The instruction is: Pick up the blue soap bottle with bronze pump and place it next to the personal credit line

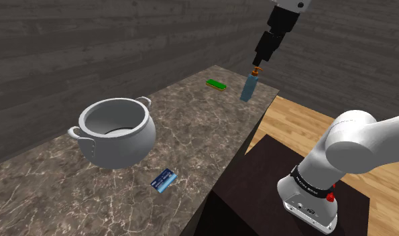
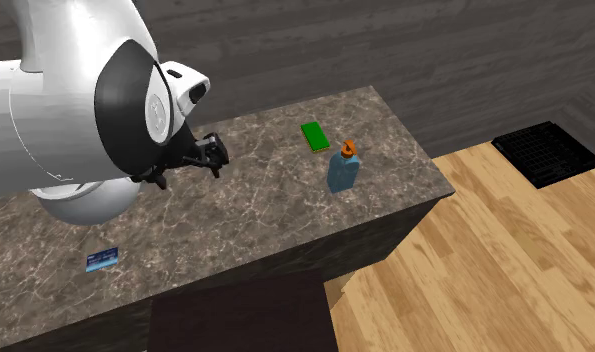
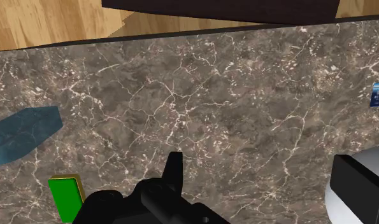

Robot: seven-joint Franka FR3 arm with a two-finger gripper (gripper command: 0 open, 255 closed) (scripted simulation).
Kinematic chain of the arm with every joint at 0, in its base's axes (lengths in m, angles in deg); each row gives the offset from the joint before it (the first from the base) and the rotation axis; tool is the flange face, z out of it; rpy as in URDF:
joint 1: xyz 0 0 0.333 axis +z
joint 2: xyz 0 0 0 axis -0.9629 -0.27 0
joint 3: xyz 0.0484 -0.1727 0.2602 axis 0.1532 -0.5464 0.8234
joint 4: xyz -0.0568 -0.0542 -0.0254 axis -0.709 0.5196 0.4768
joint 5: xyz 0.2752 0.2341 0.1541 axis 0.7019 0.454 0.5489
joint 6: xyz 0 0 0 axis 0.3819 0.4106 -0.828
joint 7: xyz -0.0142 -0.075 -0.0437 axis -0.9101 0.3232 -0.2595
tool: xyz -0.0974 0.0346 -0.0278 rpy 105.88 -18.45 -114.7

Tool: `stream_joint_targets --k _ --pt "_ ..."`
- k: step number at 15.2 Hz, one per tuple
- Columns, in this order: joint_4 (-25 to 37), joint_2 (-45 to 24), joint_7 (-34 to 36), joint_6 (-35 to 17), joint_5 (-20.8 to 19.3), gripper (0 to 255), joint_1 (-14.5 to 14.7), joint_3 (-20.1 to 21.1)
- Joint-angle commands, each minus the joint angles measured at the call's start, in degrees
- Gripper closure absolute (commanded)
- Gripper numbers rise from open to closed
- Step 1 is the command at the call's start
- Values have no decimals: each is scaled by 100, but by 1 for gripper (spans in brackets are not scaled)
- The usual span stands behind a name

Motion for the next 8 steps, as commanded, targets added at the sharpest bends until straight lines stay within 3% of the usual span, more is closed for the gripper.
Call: stream_joint_targets --k 1,8 --pt "0 0 0 0 0 0 0 0" --pt "114 -757 -910 -528 -423 0 -248 -786"
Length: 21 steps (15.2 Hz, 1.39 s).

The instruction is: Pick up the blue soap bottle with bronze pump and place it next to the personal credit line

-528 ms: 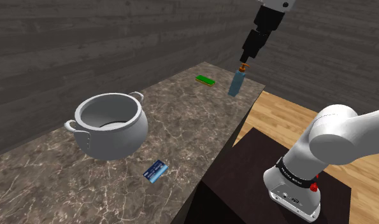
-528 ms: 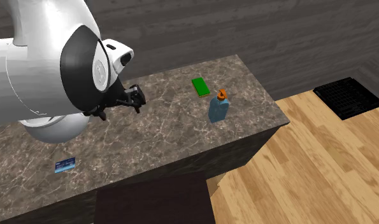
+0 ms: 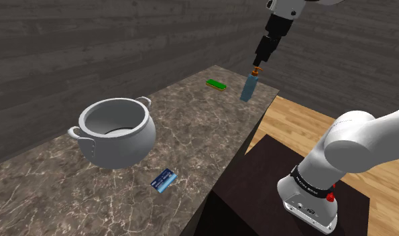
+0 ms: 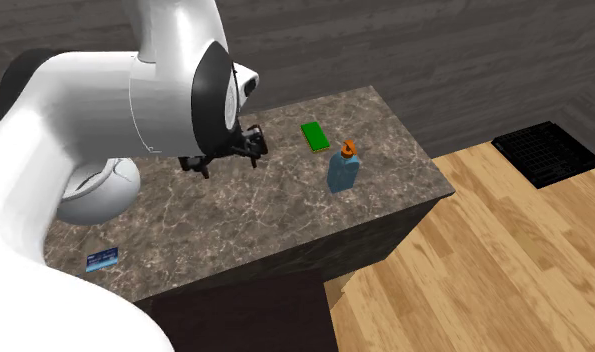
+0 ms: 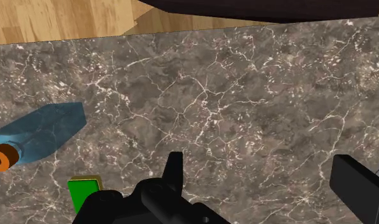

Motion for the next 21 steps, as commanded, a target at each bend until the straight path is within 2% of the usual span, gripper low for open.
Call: stream_joint_targets --k 1,6,11,16,21 --pt "49 -264 -269 -190 -104 0 -62 -229" --pt "373 -1012 -916 -553 -253 0 -172 -770" --pt "867 -1885 -1591 -865 -231 0 -238 -1291" --pt "1532 -2879 -2325 -1088 12 0 -310 -1759" --pt "2380 -3993 -3108 -1173 479 0 -485 -2110"
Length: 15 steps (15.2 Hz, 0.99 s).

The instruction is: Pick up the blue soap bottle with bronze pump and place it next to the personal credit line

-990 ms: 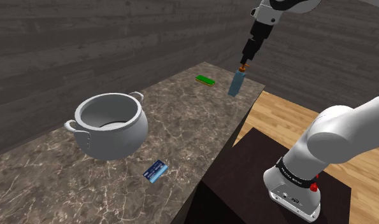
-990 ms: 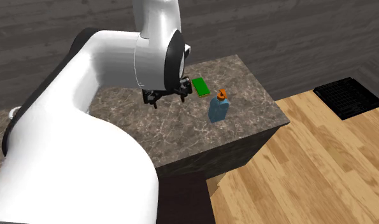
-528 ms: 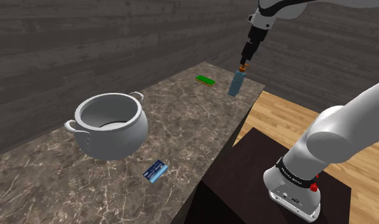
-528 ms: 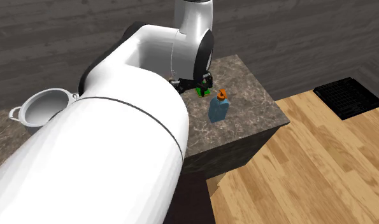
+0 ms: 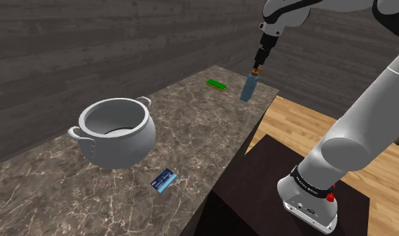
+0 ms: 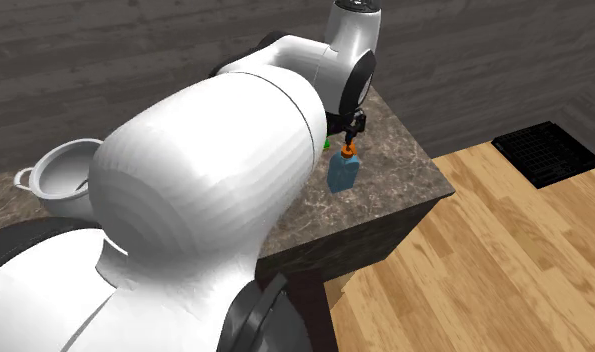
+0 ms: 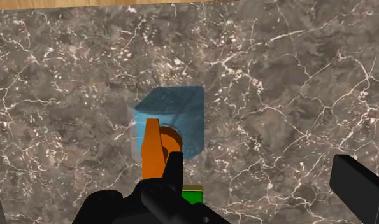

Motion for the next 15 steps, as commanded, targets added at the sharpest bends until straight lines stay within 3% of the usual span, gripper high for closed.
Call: stream_joint_targets --k 1,5,15 --pt "439 -513 -330 17 238 0 -95 -112" --pt "1200 -1361 -843 95 649 0 -384 -196" --pt "842 -1553 -928 -428 776 0 -414 -150"
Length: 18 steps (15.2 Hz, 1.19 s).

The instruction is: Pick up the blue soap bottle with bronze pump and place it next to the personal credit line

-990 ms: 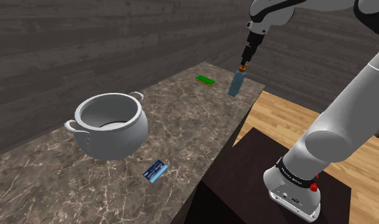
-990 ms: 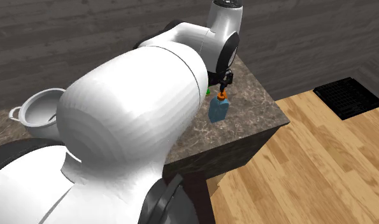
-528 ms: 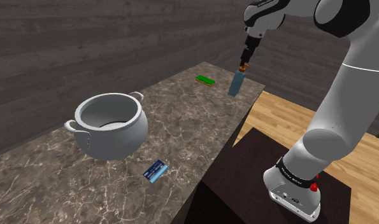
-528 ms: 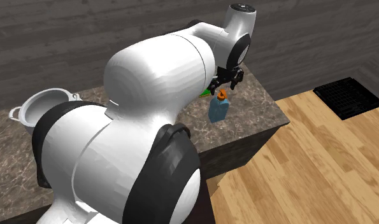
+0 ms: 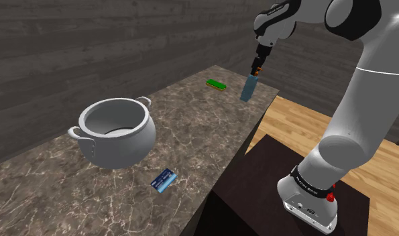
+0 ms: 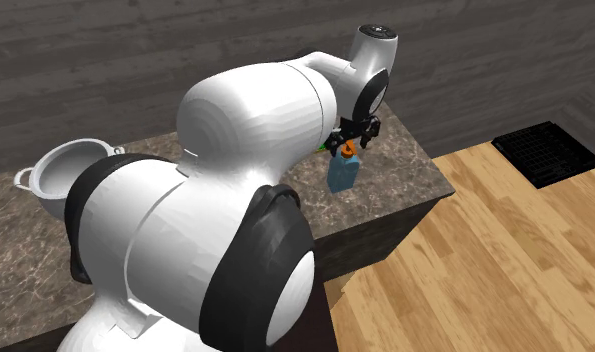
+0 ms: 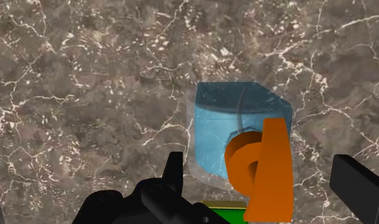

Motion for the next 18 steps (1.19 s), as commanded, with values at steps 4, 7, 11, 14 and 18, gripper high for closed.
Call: stream_joint_targets --k 4,7,11,14,18 --pt "-10 -3 2 -15 3 0 2 2" --pt "-10 -3 2 -14 2 255 2 2" --pt "-11 -2 2 -14 2 255 2 2" --pt "-10 -2 2 -14 2 255 2 2" --pt "126 78 39 190 -53 255 14 -15"
